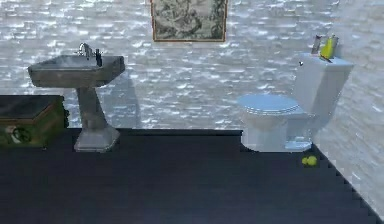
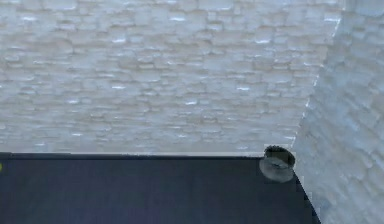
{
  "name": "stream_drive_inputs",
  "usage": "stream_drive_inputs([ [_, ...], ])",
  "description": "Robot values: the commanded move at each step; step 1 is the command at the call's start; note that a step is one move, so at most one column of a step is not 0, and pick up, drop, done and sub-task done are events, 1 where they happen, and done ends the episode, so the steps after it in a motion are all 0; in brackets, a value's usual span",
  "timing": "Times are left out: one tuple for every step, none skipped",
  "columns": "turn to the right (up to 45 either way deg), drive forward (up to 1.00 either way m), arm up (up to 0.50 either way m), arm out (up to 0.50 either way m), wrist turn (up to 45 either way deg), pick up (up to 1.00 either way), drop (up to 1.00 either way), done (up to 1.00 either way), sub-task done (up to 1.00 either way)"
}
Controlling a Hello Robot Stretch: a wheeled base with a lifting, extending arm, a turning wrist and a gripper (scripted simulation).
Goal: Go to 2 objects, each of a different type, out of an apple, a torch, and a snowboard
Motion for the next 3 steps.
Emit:
stream_drive_inputs([
  [0.0, 0.05, 0.0, 0.0, 0.0, 0.0, 0.0, 0.0, 0.0],
  [-42.0, 0.0, 0.0, 0.0, 0.0, 0.0, 0.0, 0.0, 0.0],
  [0.0, 0.55, 0.0, 0.0, 0.0, 0.0, 0.0, 0.0, 0.0],
])
